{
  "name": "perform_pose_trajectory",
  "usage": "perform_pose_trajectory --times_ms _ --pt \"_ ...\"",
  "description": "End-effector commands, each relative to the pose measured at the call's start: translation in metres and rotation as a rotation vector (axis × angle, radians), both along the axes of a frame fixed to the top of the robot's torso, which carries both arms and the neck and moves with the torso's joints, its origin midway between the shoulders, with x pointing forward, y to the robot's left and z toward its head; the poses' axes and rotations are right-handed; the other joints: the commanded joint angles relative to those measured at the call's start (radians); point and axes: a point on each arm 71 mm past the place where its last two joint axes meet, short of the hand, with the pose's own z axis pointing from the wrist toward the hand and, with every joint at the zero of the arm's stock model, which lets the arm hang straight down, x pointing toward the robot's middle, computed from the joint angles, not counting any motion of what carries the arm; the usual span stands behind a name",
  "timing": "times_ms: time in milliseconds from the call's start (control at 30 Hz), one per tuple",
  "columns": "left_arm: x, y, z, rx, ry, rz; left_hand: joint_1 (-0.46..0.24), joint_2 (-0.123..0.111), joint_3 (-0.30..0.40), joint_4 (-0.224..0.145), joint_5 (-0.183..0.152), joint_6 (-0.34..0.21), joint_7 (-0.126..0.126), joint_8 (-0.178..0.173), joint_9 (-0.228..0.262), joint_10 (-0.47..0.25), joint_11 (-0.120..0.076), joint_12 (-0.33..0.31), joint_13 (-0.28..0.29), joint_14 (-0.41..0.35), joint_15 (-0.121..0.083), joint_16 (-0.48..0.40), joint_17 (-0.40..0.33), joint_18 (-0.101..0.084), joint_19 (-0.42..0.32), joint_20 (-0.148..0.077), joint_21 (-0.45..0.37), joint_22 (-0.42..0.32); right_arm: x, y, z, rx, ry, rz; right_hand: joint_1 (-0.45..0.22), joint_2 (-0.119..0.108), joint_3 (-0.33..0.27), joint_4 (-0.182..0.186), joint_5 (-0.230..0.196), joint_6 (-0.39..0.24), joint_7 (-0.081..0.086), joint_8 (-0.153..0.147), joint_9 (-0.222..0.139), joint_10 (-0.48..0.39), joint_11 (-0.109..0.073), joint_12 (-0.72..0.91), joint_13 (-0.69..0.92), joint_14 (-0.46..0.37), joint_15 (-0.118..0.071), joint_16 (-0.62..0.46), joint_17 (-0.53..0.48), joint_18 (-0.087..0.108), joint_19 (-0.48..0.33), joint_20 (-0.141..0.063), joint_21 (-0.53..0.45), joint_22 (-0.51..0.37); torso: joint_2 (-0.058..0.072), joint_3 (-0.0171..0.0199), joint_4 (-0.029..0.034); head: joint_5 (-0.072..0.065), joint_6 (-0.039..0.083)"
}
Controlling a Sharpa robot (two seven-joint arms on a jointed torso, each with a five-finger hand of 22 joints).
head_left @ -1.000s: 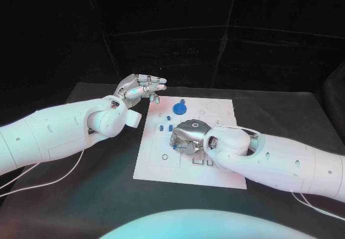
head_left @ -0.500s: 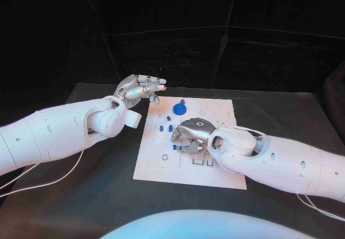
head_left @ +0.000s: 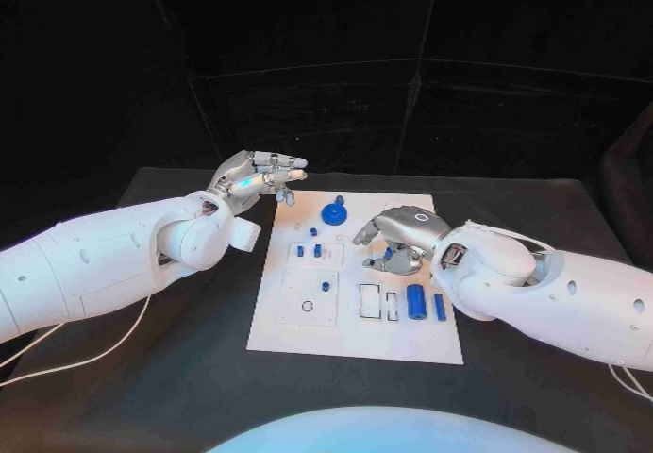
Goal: Assemble the parts on the task board
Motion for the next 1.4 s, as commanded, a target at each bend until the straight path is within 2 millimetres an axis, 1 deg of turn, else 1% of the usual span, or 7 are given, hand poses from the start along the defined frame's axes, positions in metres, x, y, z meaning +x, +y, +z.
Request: perform_pose_trajectory --times_ms 33,267,700,833,1033,1233,1400 --pt "0.0 -0.001 0.001 -0.009 0.001 -0.013 0.004 0.009 -0.005 0.0 -0.001 0.001 0.003 0.006 -0.001 -0.006 -0.002 0.002 0.002 -0.01 0.0 -0.006 -0.001 0.005 -0.003 -0.004 -0.006 -0.002 0.007 -0.013 0.003 -0.047 0.009 -0.077 -0.008 0.002 -0.027 0.0 -0.003 -0.015 -0.004 -0.001 0.0 -0.02 0.001 0.005 0.0 -0.011 0.0 -0.017 -0.019 0.018 -0.016 0.0 -0.014 -0.019 0.002 0.0002 0.0019 -0.007 0.007" --pt "0.0 -0.002 0.001 -0.009 0.003 -0.016 0.005 0.01 -0.006 0.0 -0.001 0.0 0.003 0.007 -0.001 -0.008 -0.002 0.003 0.002 -0.011 0.0 -0.006 -0.002 0.005 -0.003 -0.004 -0.008 -0.002 0.014 -0.03 0.002 -0.121 0.027 -0.12 0.005 0.011 -0.082 0.001 -0.003 -0.021 -0.014 0.002 0.003 -0.044 0.004 0.018 0.001 -0.025 0.003 -0.048 -0.057 0.025 -0.039 0.003 -0.044 -0.059 0.002 0.0001 0.0022 -0.01 0.008" --pt "0.0 -0.002 0.0 -0.009 0.007 -0.02 0.005 0.01 -0.007 -0.001 -0.001 0.0 0.004 0.008 -0.001 -0.01 -0.001 0.005 0.002 -0.013 0.0 -0.007 -0.004 0.005 -0.004 -0.004 -0.01 -0.004 0.018 -0.031 -0.004 -0.216 0.049 -0.117 0.05 0.053 -0.106 -0.008 0.0 0.03 -0.011 0.011 0.007 -0.009 -0.007 0.069 0.003 -0.015 -0.006 -0.041 -0.06 0.023 -0.021 -0.004 -0.041 -0.047 0.001 -0.0005 0.004 -0.01 0.008" --pt "0.0 -0.002 0.0 -0.009 0.007 -0.02 0.005 0.01 -0.007 -0.001 -0.001 0.0 0.004 0.008 -0.001 -0.01 -0.001 0.005 0.002 -0.013 0.0 -0.007 -0.004 0.005 -0.004 -0.004 -0.01 -0.004 0.018 -0.031 -0.005 -0.227 0.047 -0.114 0.06 0.068 -0.093 -0.005 -0.01 0.052 -0.013 0.013 0.007 0.037 -0.015 0.091 0.002 0.009 -0.015 0.0 -0.021 0.011 0.018 -0.012 -0.005 0.008 0.001 -0.0003 0.0022 -0.009 0.007" --pt "0.0 -0.002 0.0 -0.009 0.008 -0.021 0.005 0.011 -0.008 0.0 -0.001 0.0 0.004 0.008 -0.001 -0.011 -0.001 0.006 0.002 -0.015 0.001 -0.008 -0.005 0.005 -0.005 -0.003 -0.011 -0.005 0.017 -0.026 -0.004 -0.218 0.039 -0.093 0.082 0.089 -0.04 -0.005 -0.037 0.095 -0.018 0.021 0.01 0.102 -0.028 0.096 0.0 0.032 -0.025 0.042 0.021 -0.001 0.061 -0.021 0.04 0.075 0.002 0.0009 0.0015 -0.01 0.007" --pt "0.001 -0.002 0.0 -0.009 0.008 -0.021 0.005 0.011 -0.008 0.0 -0.001 0.0 0.004 0.008 -0.001 -0.011 -0.001 0.006 0.002 -0.015 0.001 -0.008 -0.005 0.005 -0.005 -0.003 -0.011 -0.005 0.016 -0.024 -0.003 -0.208 0.037 -0.084 0.087 0.095 0.005 -0.002 -0.066 0.127 -0.02 0.026 0.011 0.139 -0.034 0.087 0.0 0.036 -0.03 0.054 0.032 -0.008 0.082 -0.025 0.064 0.111 0.002 0.0003 0.0023 -0.012 0.006" --pt "0.001 -0.002 0.0 -0.008 0.008 -0.02 0.005 0.011 -0.008 0.0 -0.001 0.0 0.004 0.008 -0.001 -0.011 -0.001 0.006 0.002 -0.015 0.001 -0.008 -0.005 0.005 -0.005 -0.003 -0.011 -0.005 0.016 -0.023 -0.003 -0.197 0.037 -0.084 0.084 0.092 0.016 0.0 -0.07 0.132 -0.02 0.025 0.011 0.146 -0.035 0.082 0.0 0.038 -0.031 0.059 0.037 -0.009 0.085 -0.027 0.069 0.117 0.002 0.0002 0.0023 -0.012 0.005"
